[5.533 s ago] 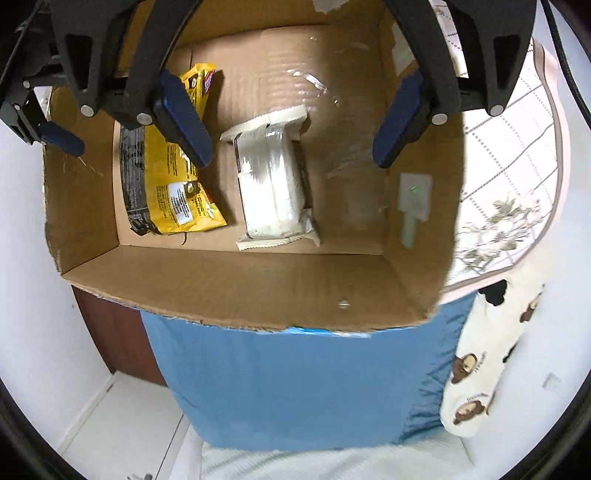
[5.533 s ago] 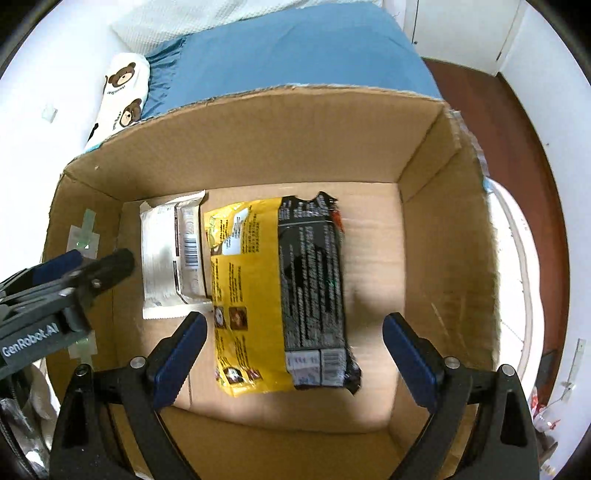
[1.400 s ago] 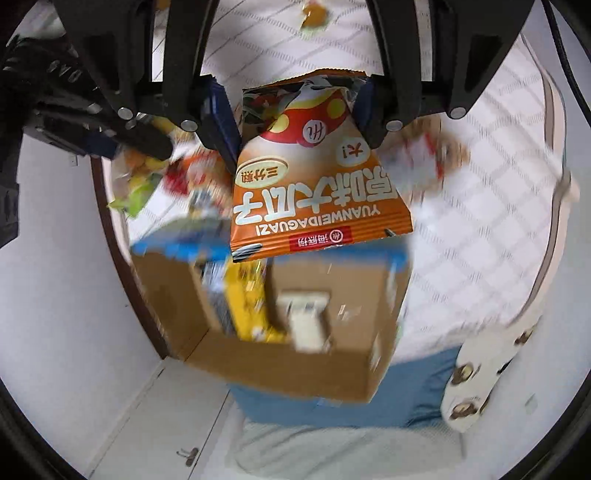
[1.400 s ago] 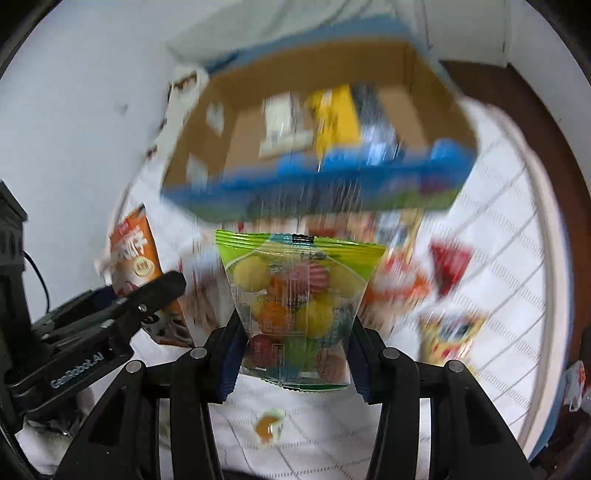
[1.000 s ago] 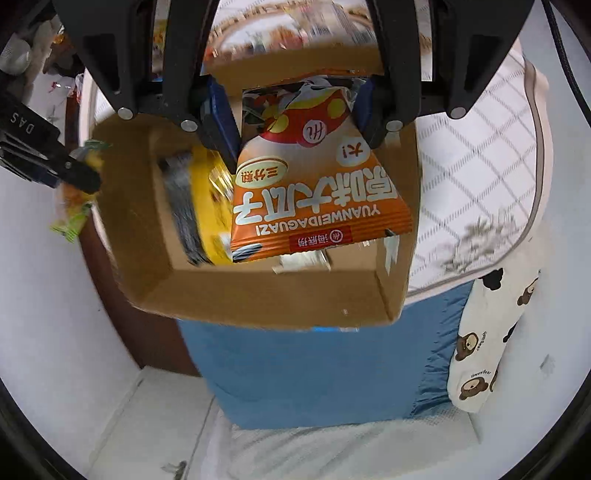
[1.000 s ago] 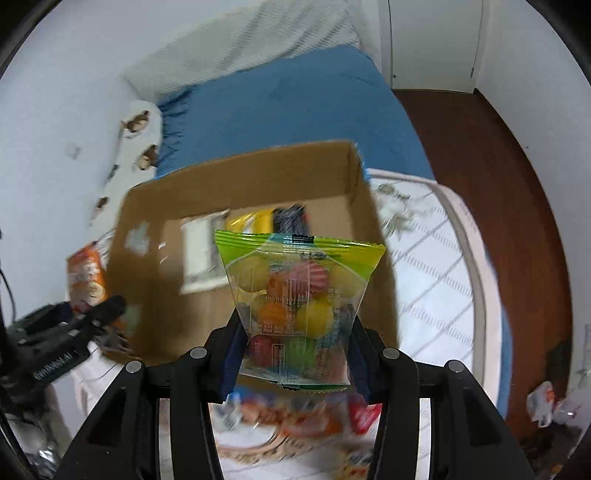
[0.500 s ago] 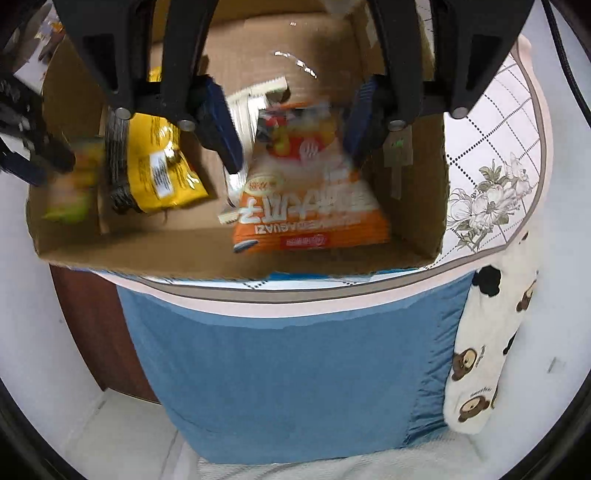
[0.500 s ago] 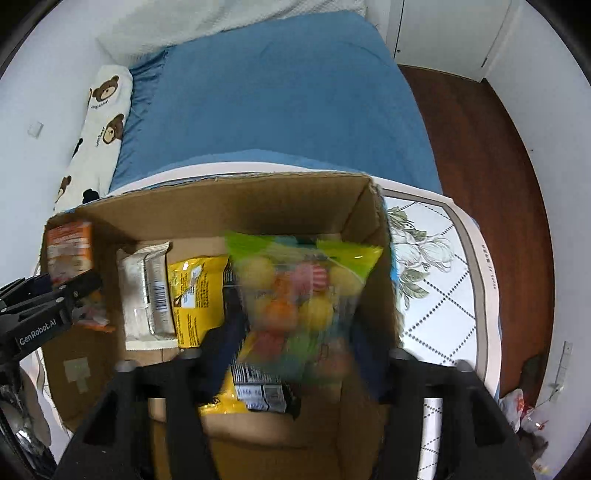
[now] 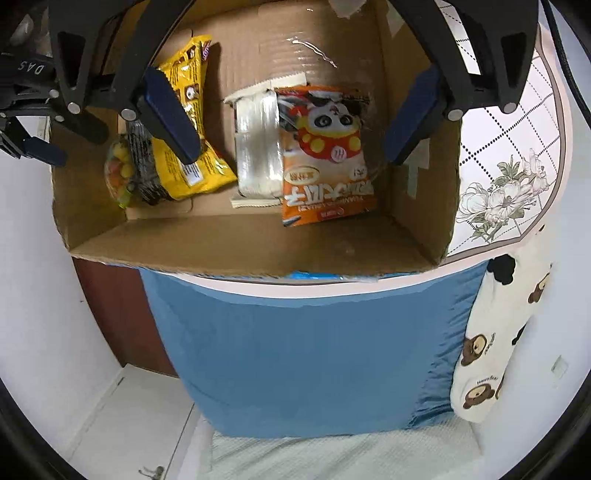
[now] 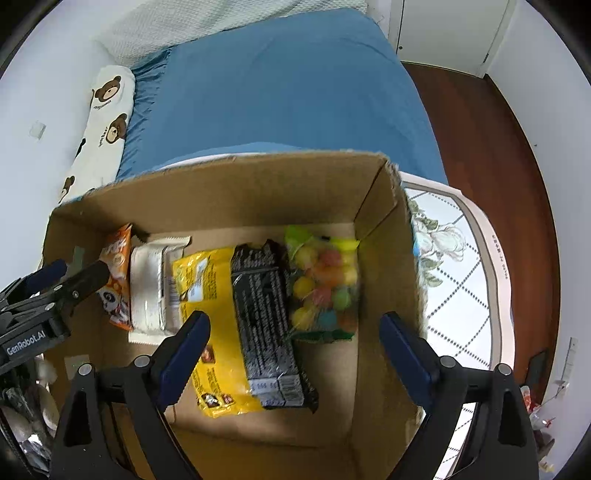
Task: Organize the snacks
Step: 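Carry both bags into the cardboard box and release them, then grasp the clear yellow-topped bread bag with the left tool while the right tool grasps the panda chip bag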
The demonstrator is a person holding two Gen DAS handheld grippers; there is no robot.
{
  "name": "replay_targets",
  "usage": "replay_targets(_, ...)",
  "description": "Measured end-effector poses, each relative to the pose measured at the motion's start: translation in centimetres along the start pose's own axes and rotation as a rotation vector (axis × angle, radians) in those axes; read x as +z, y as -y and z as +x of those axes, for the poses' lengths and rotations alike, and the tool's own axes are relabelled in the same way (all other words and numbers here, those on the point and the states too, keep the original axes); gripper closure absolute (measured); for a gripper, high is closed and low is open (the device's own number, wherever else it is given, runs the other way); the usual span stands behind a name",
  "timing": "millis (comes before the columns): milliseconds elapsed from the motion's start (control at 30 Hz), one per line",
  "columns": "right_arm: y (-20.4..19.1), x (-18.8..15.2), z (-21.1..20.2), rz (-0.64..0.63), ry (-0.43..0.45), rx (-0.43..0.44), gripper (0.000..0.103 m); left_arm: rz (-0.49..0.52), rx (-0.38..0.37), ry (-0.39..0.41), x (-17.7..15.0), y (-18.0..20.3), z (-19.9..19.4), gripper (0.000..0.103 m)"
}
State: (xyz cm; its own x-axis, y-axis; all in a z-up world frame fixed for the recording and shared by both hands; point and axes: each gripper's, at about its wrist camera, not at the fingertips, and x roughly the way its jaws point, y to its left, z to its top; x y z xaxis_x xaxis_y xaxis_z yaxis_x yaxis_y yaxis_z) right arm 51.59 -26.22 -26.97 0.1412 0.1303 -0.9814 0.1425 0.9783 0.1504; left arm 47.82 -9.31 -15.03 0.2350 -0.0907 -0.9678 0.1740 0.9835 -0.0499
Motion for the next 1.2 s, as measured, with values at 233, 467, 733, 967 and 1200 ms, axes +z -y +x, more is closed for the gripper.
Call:
replay_targets(233,-1.6,-2.8,-1.9,-0.007,0.053,0.014,0.008,0.024,0.013,0.063,-2.5,0.6,-2.5,0.001)
replay_targets(467,-2.5,-6.0,-5.6,-0.037,0.142,-0.002,0.007,0.043,0.0,0.133,-6.2,1.4,-6.4,0.001)
replay_targets(733,-2.6,-10.7,-9.7,-0.031,0.222,0.032,0.007,0.041,0.073,0.271,-11.5,1.9,-12.5,0.001)
replay_targets(967,-1.8,-16.4,-12.0,-0.003,0.243,0.102,0.007,-0.033,0.038,0.241,-17.3,0.2,-13.9,0.001)
replay_targets(1200,2.8,-23.7,-8.8,0.09,0.152,0.077,0.007,-0.135,0.019,0.035,-24.8,-2.4,-8.5,0.001)
